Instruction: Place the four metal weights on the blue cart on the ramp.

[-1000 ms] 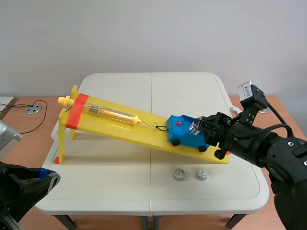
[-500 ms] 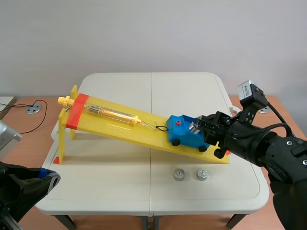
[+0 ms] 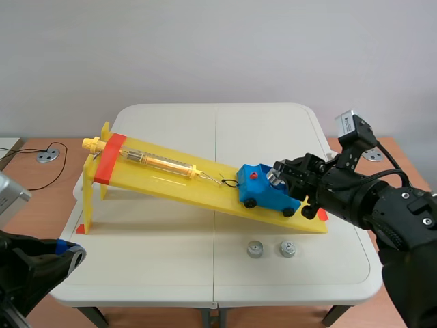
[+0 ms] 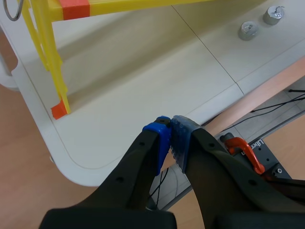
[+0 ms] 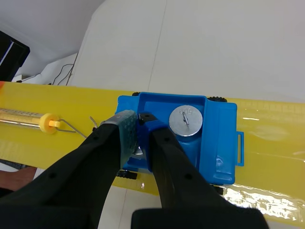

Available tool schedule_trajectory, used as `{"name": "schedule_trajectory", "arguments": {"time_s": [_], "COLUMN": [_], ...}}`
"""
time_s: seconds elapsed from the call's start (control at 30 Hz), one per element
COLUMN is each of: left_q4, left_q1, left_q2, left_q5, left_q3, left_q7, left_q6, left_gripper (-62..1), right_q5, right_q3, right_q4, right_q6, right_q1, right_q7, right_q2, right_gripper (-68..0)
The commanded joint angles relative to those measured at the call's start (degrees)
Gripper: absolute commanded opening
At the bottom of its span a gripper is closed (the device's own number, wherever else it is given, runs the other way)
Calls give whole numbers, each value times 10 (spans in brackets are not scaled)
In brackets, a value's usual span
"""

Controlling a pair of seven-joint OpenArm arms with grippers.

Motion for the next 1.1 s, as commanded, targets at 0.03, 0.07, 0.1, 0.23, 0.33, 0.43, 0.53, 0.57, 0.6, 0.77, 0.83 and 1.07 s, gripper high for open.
{"name": "schedule_trajectory", "arguments": {"time_s": [0.03, 0.07, 0.1, 0.23, 0.33, 0.43, 0.53, 0.57, 0.6, 0.77, 0.83, 1.07], "left_q4": [40, 40, 40, 40, 40, 40, 40, 40, 40, 40, 40, 40], "left_q1": [-13, -13, -13, -13, -13, -13, -13, -13, -13, -13, -13, -13], "left_q2": [3, 3, 3, 3, 3, 3, 3, 3, 3, 3, 3, 3], "left_q5": [-46, -46, -46, -46, -46, -46, -46, -46, -46, -46, -46, -46], "left_q3": [-7, -7, -7, -7, -7, -7, -7, -7, -7, -7, -7, -7], "left_q7": [-51, -51, -51, -51, -51, -51, -51, -51, -51, -51, -51, -51], "left_q6": [-12, -12, -12, -12, -12, -12, -12, -12, -12, -12, -12, -12], "left_gripper": [-569, -569, -569, -569, -569, -569, -569, -569, -569, -569, -569, -569], "right_q5": [62, 61, 60, 57, 56, 52, 50, 50, 50, 50, 53, 70], "right_q3": [3, 3, 3, 3, 3, 3, 4, 4, 7, 38, 54, 71], "right_q4": [14, 12, 10, 8, 8, 8, 8, 8, 8, 27, 49, 163], "right_q6": [17, 17, 17, 12, -4, -7, -7, -7, -5, 29, 40, 53], "right_q1": [65, 66, 68, 69, 69, 69, 69, 69, 69, 63, 53, -24], "right_q7": [93, 94, 94, 94, 87, 83, 81, 81, 81, 69, 56, 29], "right_q2": [9, 9, 9, 9, 9, 10, 11, 12, 13, 28, 41, 117], "right_gripper": [-667, -667, -667, -667, -666, -604, -516, -489, -461, -382, -382, -382]}}
